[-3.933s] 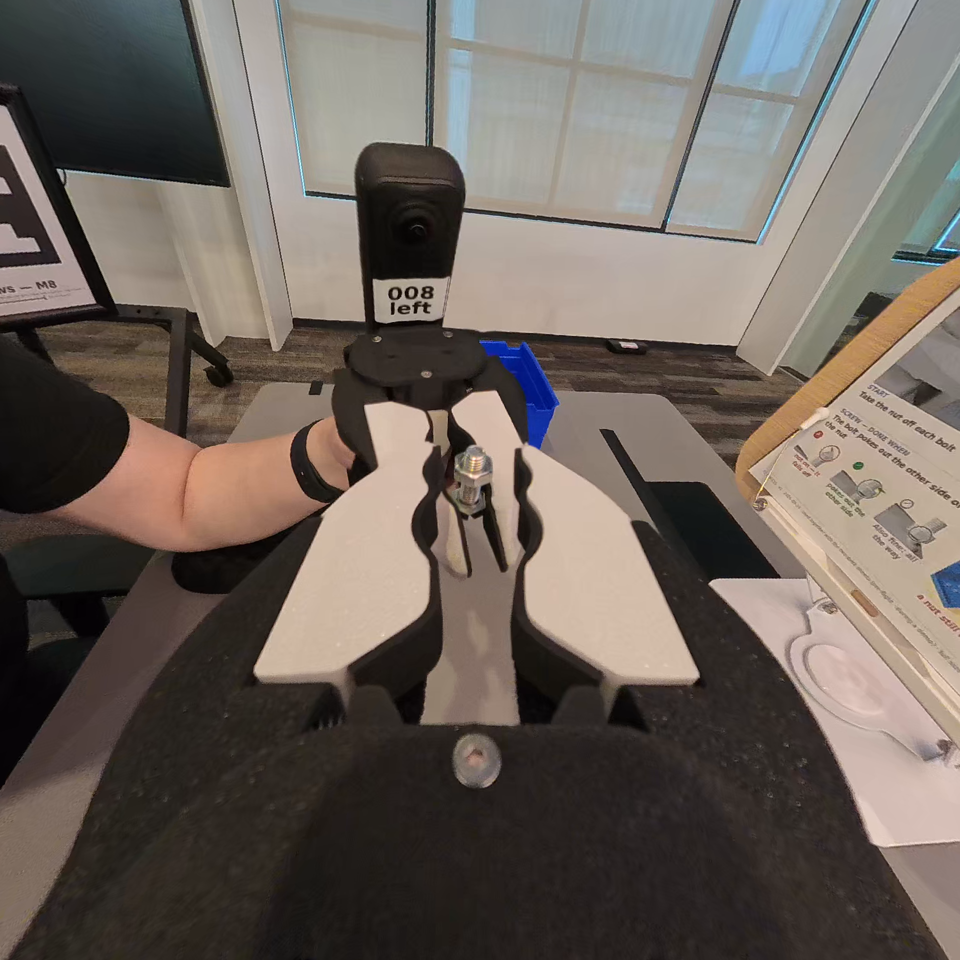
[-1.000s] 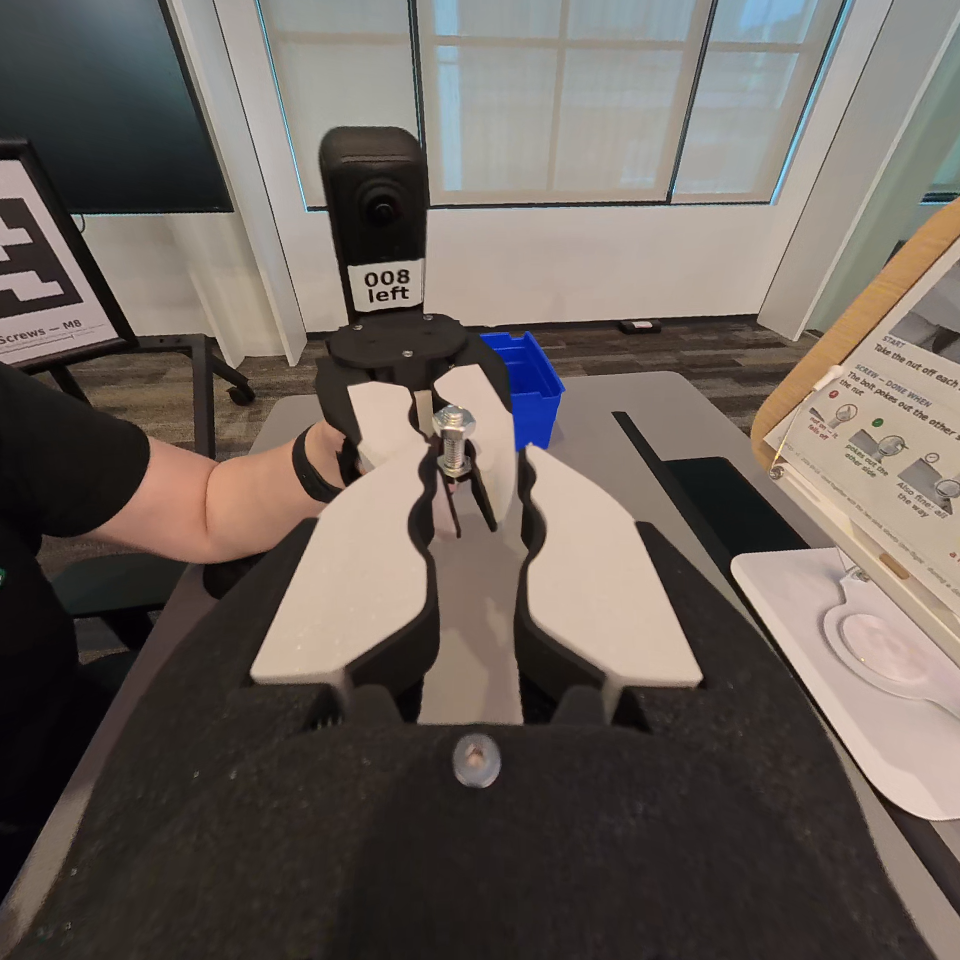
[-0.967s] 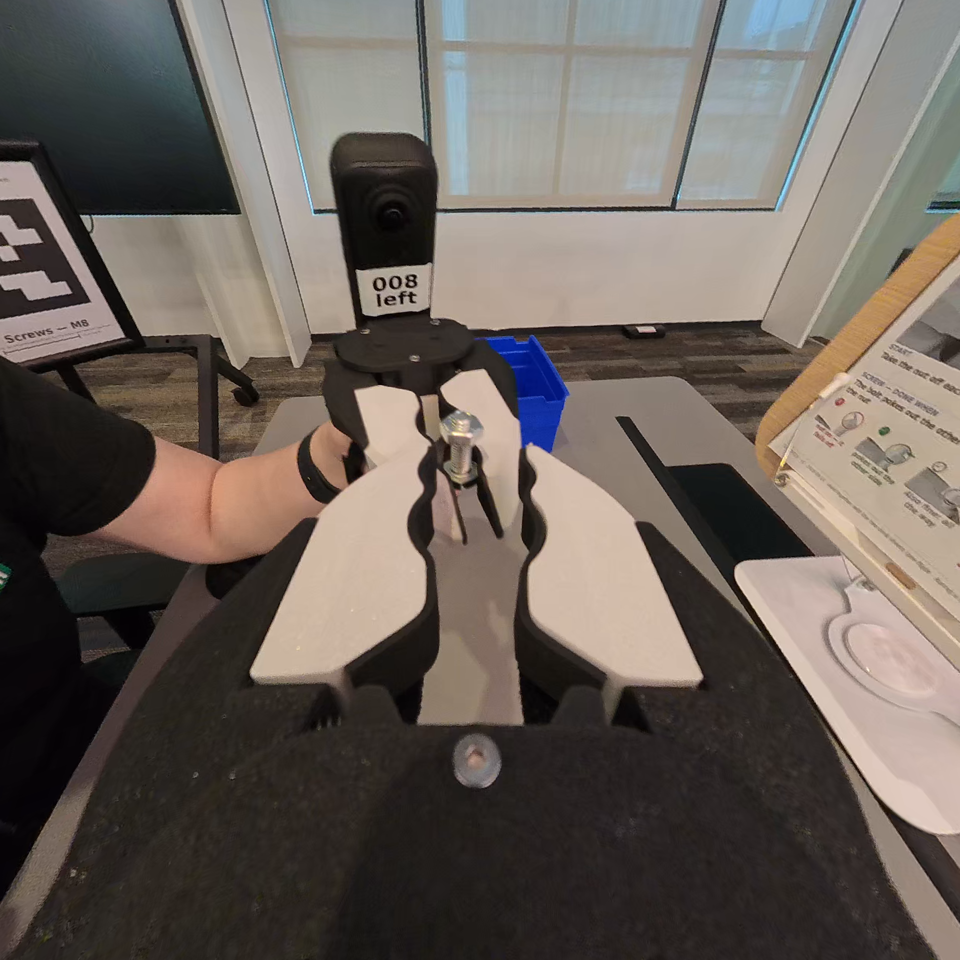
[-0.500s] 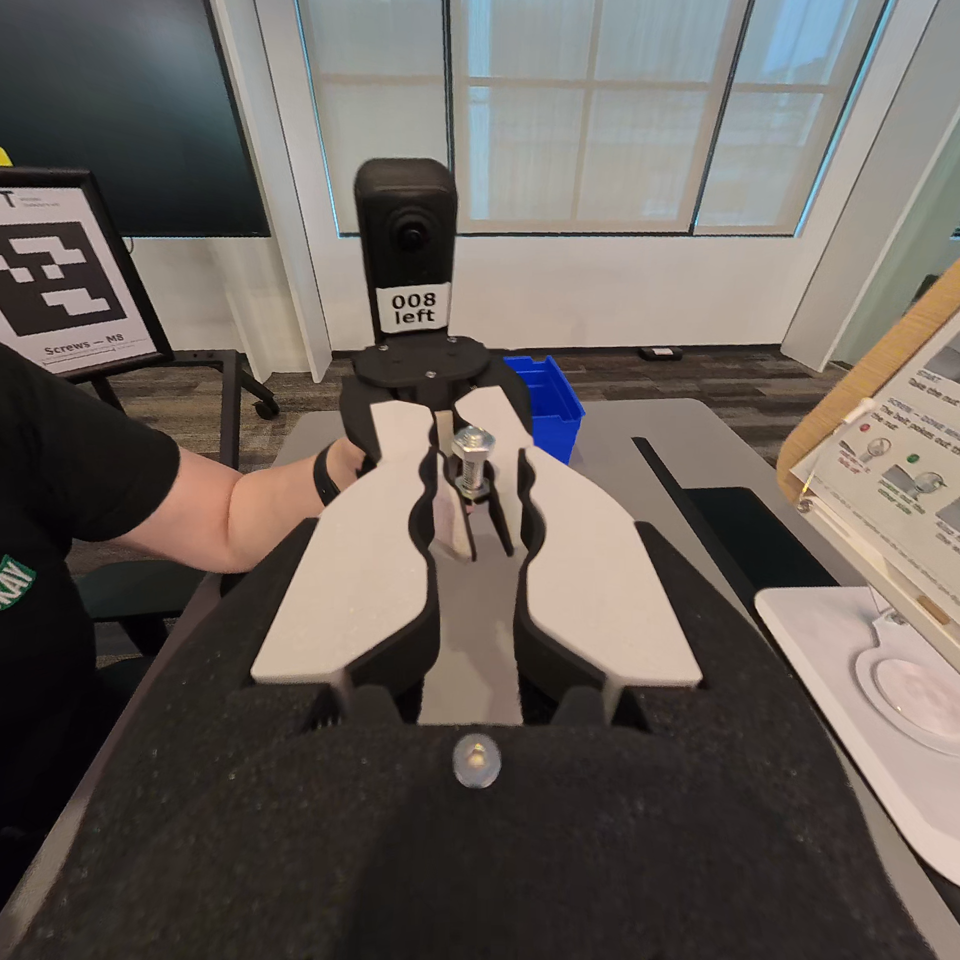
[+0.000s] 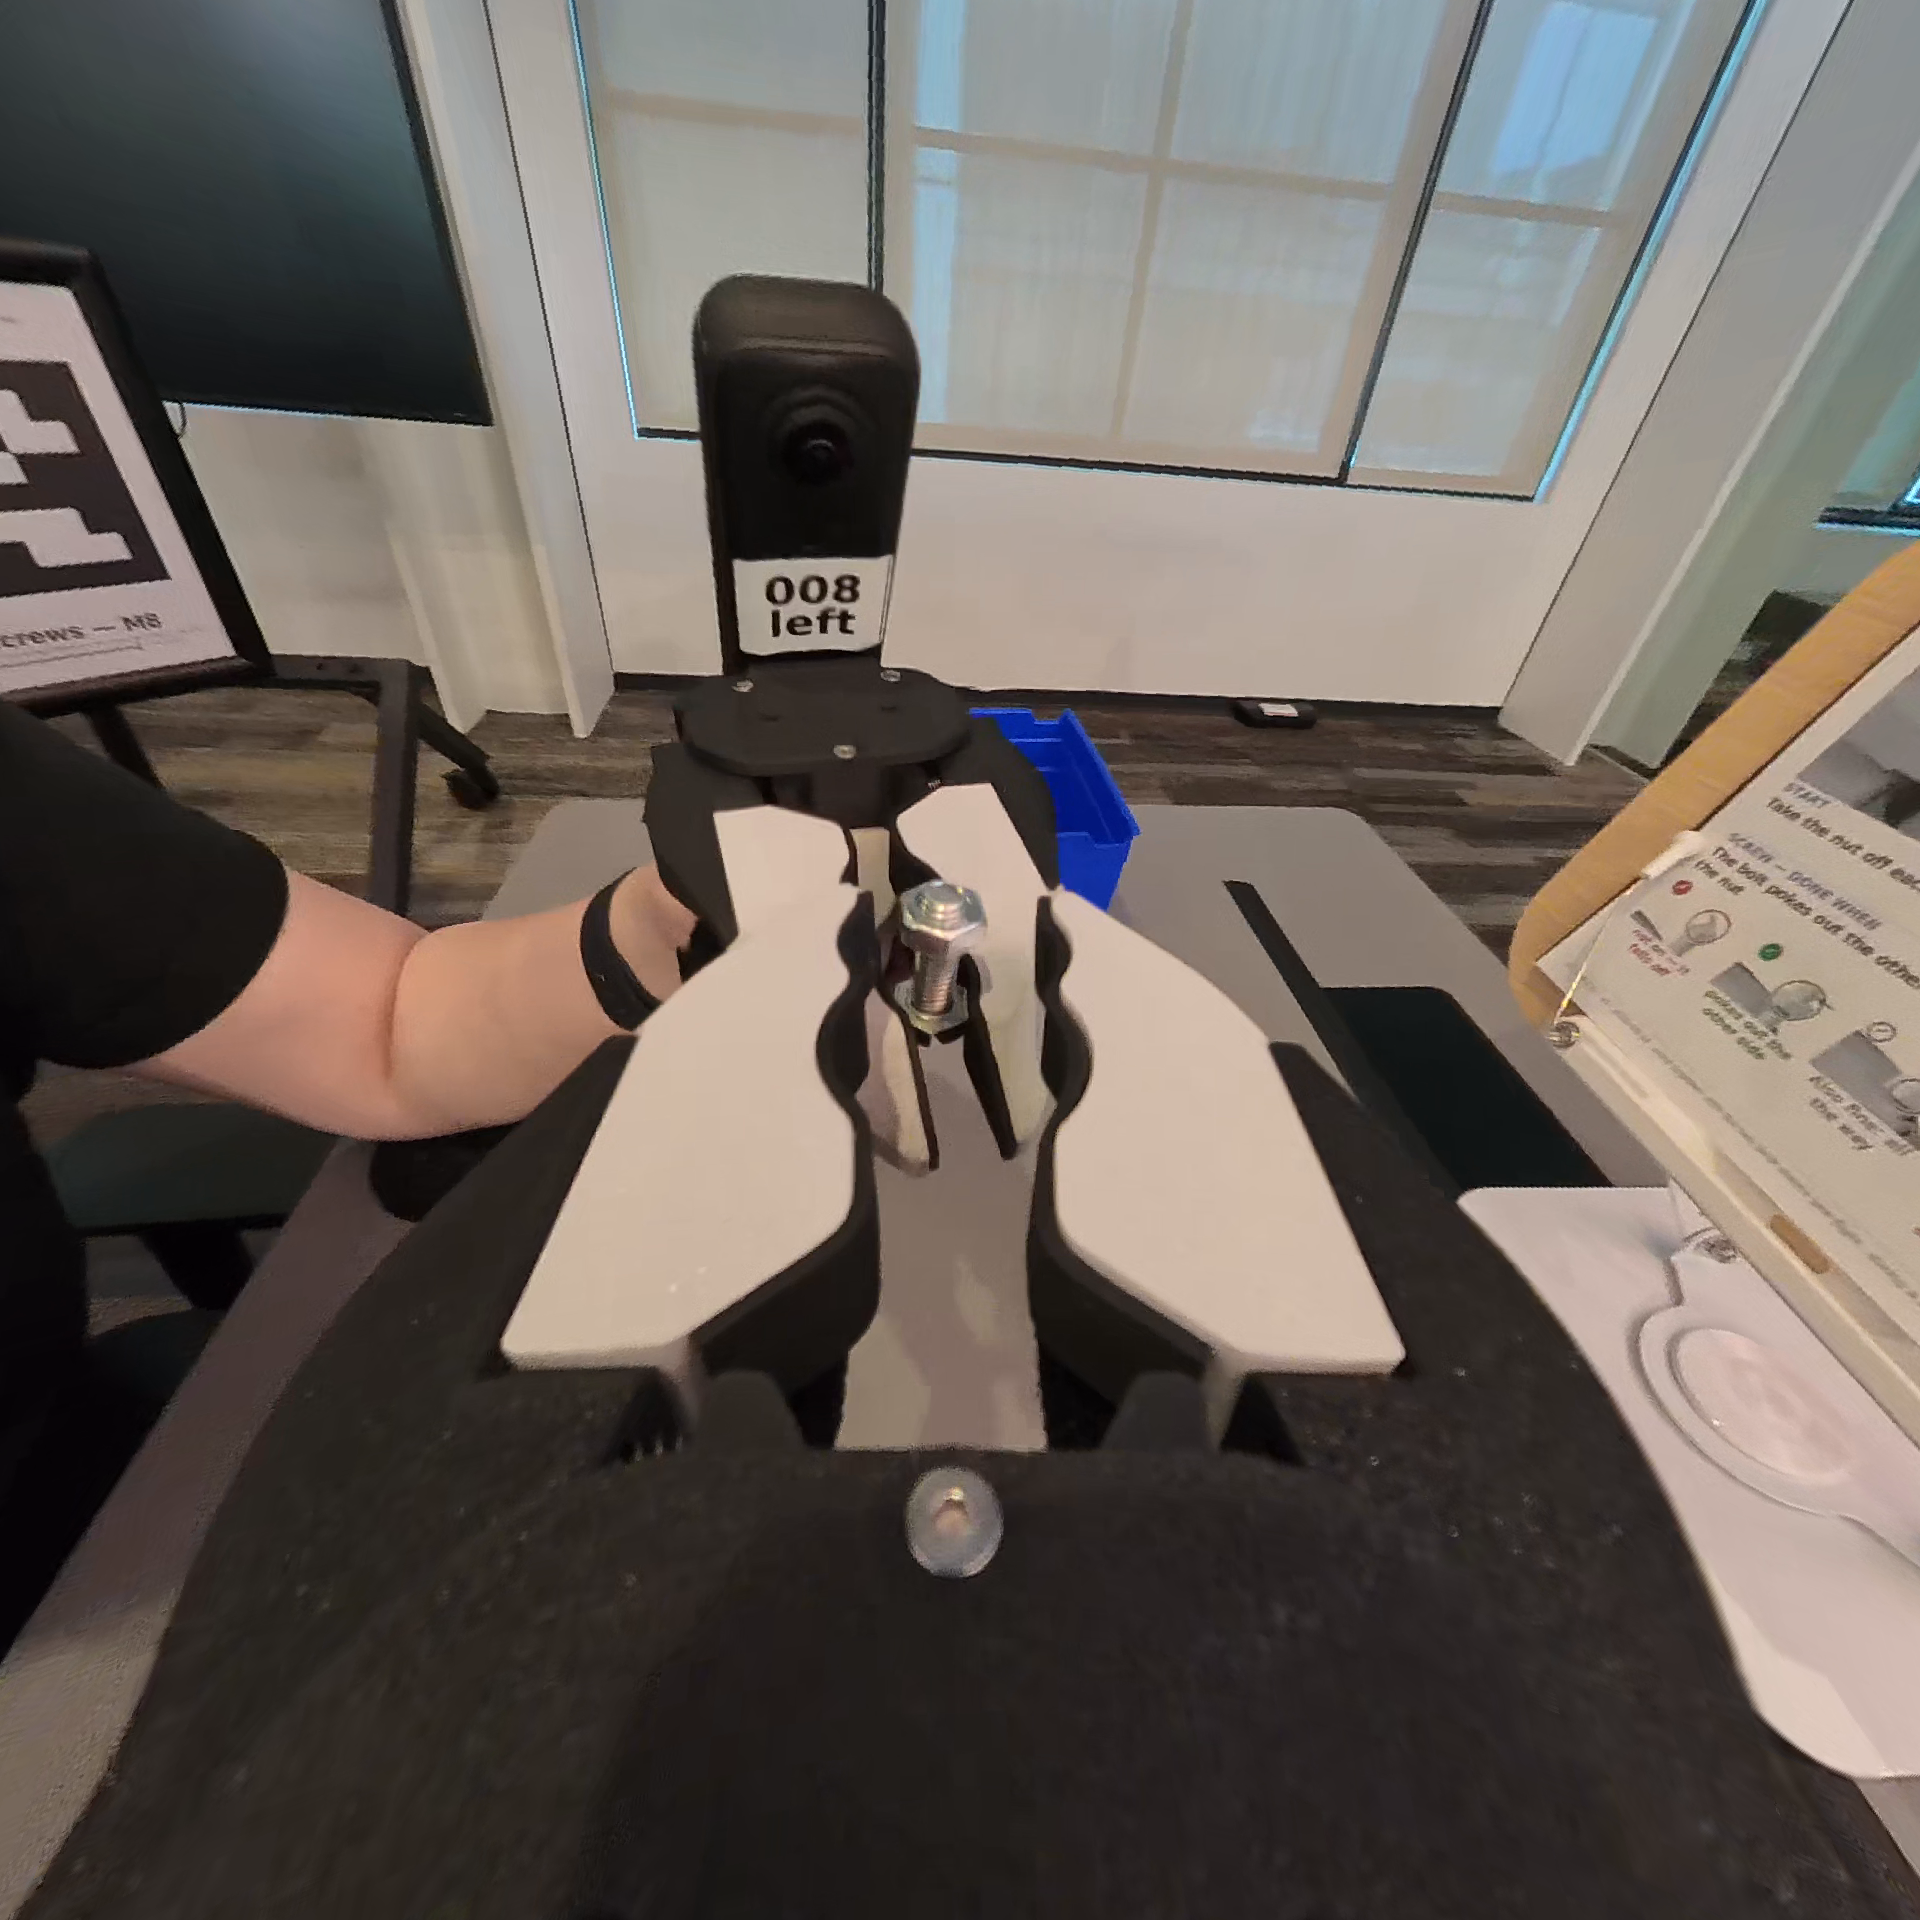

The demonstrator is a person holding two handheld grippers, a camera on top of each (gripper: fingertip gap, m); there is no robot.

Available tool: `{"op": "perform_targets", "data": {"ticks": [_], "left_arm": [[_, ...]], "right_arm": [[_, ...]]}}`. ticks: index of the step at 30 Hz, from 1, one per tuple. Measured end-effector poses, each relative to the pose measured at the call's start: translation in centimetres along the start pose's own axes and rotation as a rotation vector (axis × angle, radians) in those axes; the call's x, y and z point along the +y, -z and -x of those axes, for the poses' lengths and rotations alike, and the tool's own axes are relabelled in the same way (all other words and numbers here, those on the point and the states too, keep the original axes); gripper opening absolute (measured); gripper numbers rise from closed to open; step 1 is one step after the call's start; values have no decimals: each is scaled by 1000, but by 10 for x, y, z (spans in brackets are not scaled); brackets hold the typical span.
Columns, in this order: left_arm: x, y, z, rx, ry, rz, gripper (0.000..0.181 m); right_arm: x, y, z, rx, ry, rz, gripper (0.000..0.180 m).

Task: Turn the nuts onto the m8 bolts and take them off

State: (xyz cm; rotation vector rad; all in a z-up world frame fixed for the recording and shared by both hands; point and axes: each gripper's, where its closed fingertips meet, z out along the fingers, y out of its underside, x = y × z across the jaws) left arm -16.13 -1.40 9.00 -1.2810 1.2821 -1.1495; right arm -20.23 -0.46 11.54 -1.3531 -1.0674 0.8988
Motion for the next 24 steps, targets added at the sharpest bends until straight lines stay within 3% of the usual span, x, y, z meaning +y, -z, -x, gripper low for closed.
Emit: {"op": "perform_targets", "data": {"ticks": [7,18,20,24], "left_arm": [[-6,4,-2,2,-3,-19,12],[-8,4,-3,-10,-14,-21,12],[-9,6,-2,-13,-13,-25,12],[-9,8,1,-19,-8,-27,12]], "right_arm": [[-3,15,-8,-17,-77,-36,28],[-10,7,-3,-34,-89,-79,31],[-11,13,-5,-49,-113,-94,22],[-13,16,-2,-66,-113,-102,24]]}}
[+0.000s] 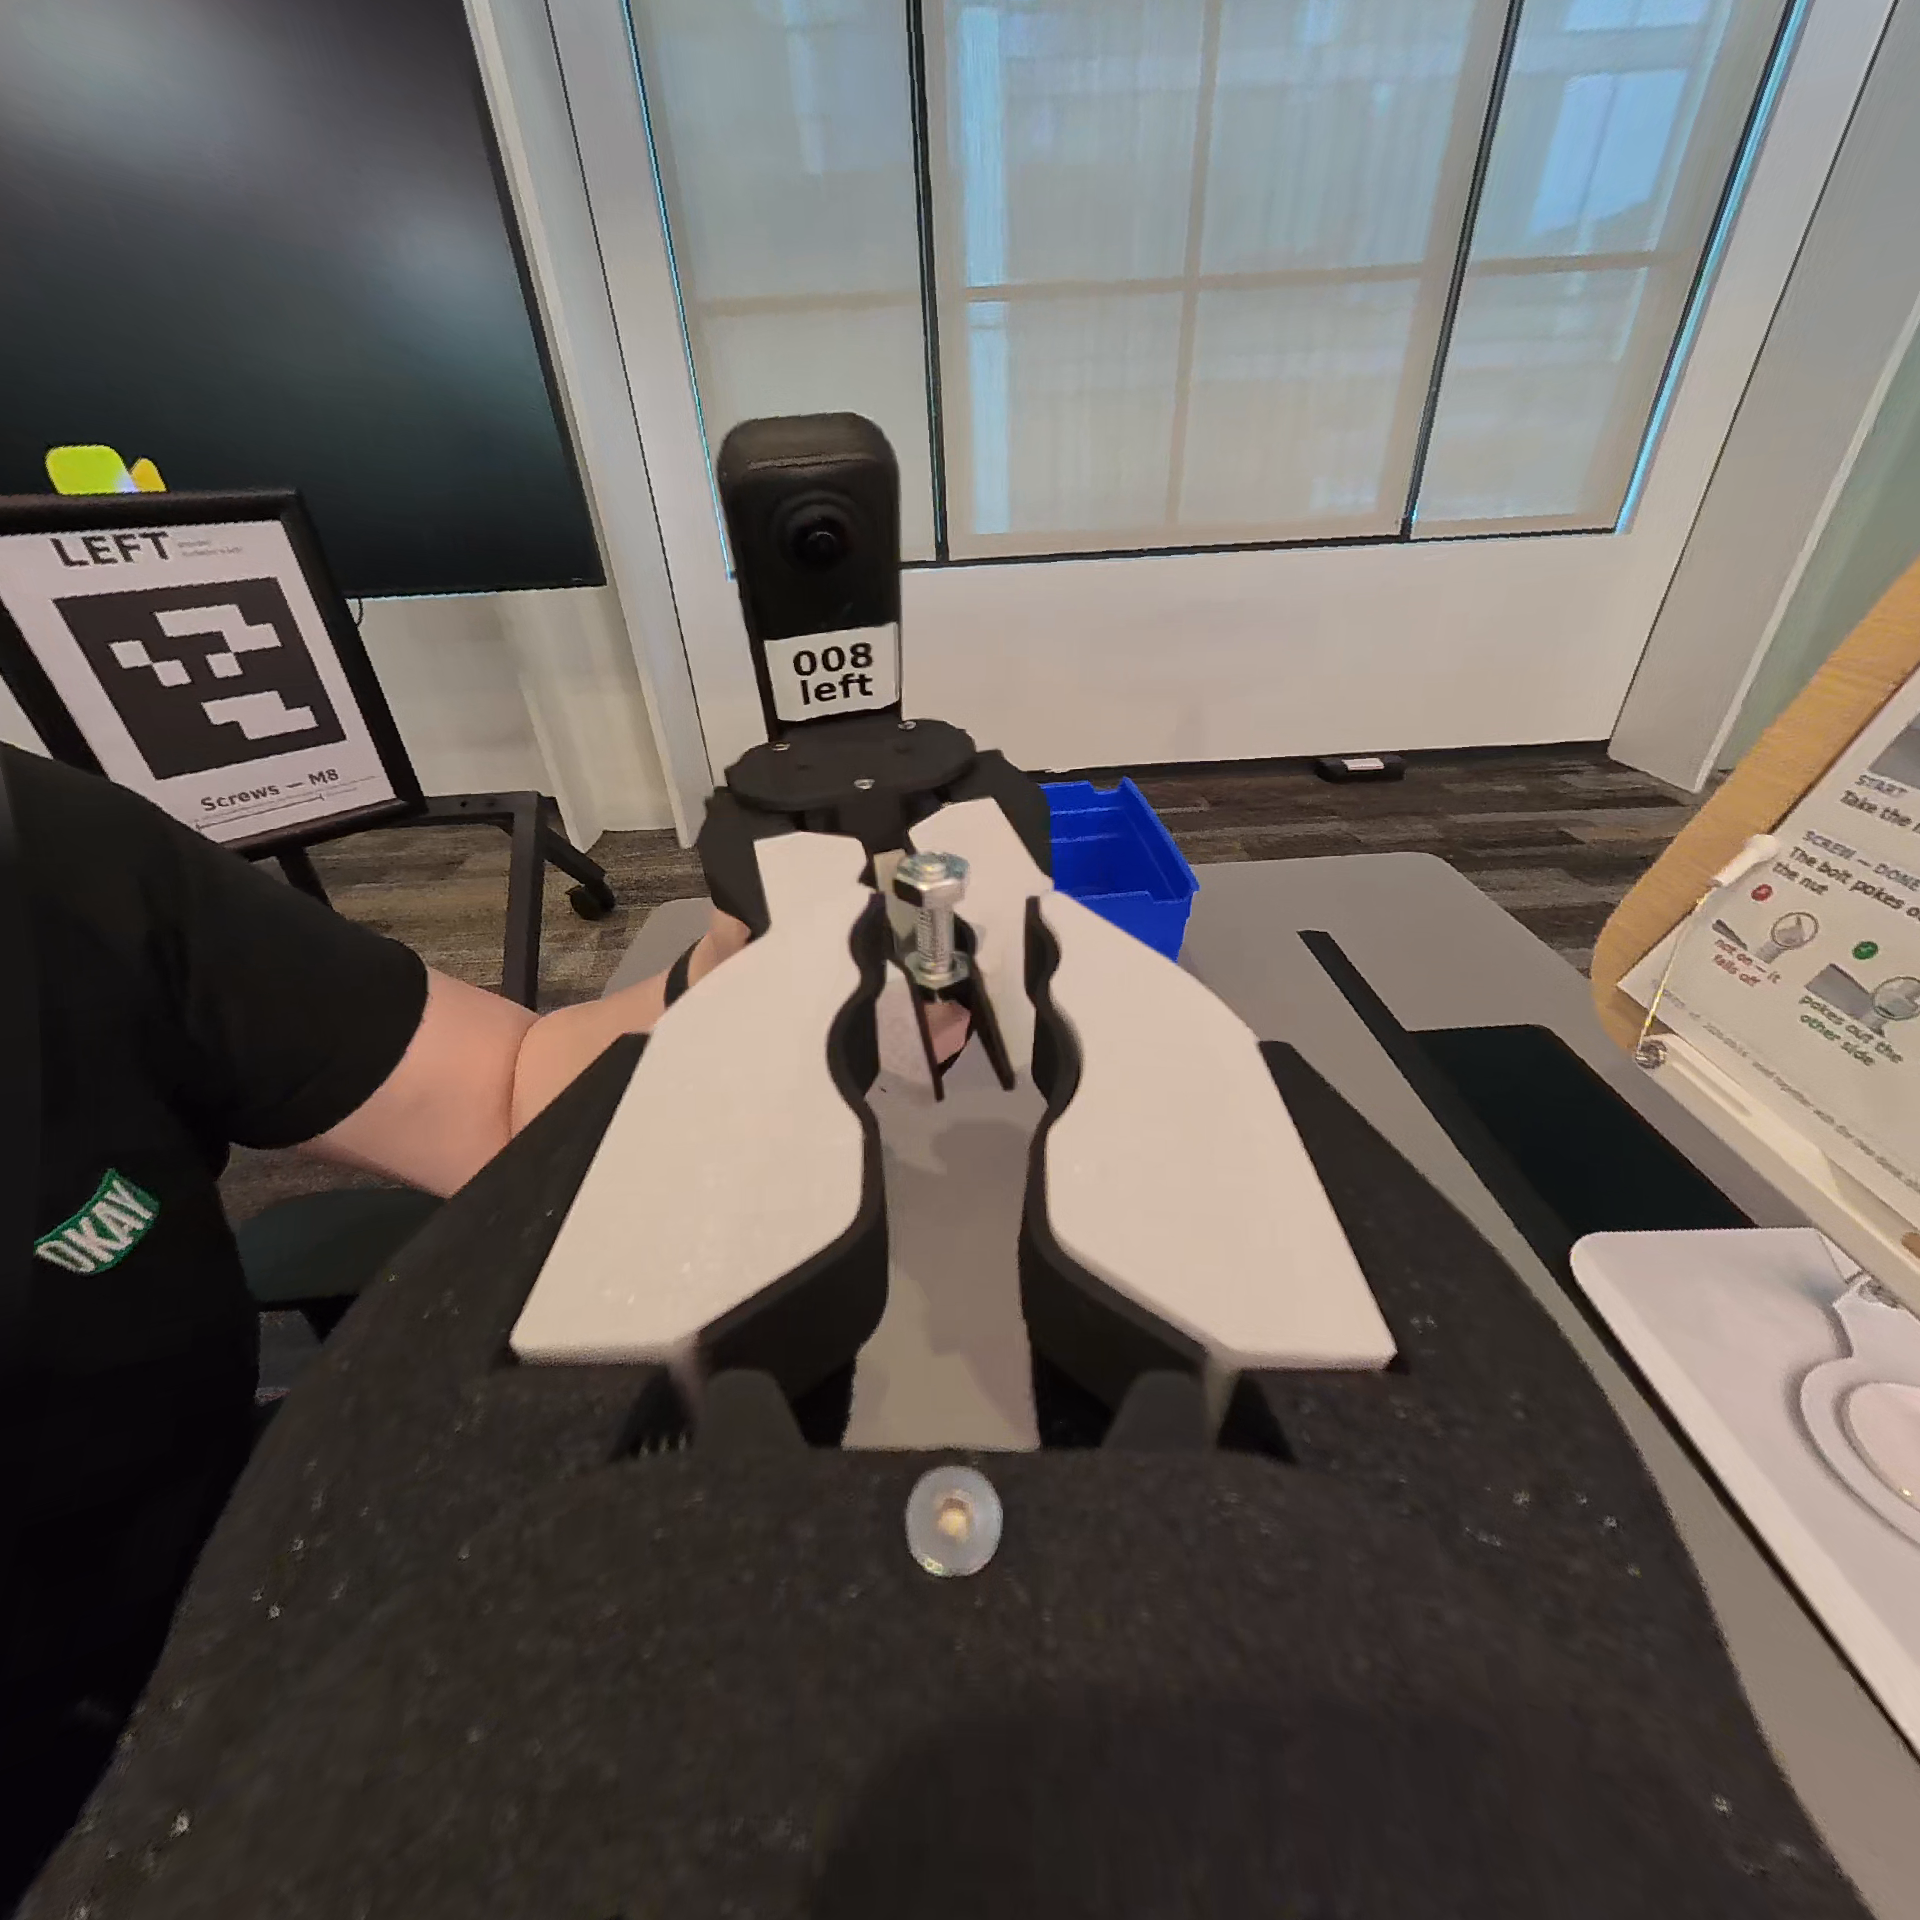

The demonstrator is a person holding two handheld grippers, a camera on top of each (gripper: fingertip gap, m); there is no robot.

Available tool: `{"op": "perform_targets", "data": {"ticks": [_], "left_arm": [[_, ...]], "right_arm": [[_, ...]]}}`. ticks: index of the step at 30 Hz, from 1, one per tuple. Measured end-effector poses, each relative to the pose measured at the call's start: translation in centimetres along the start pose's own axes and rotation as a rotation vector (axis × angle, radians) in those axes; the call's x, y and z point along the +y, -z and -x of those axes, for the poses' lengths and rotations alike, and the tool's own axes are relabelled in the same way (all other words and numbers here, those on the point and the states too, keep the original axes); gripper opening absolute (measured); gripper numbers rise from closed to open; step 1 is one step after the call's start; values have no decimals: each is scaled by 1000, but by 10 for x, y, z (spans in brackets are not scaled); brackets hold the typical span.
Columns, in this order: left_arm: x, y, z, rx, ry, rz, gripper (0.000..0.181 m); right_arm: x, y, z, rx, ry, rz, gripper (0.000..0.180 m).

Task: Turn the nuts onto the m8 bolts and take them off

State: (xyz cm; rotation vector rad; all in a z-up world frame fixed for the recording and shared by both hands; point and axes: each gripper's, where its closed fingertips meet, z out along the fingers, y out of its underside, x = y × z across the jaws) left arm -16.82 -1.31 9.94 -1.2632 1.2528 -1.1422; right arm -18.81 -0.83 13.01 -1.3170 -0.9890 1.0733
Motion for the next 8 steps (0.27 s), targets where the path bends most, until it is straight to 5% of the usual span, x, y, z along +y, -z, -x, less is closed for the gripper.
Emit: {"op": "perform_targets", "data": {"ticks": [8], "left_arm": [[3,-4,-3,4,-9,15,12]], "right_arm": [[8,-9,-1,20,28,40,29]]}}
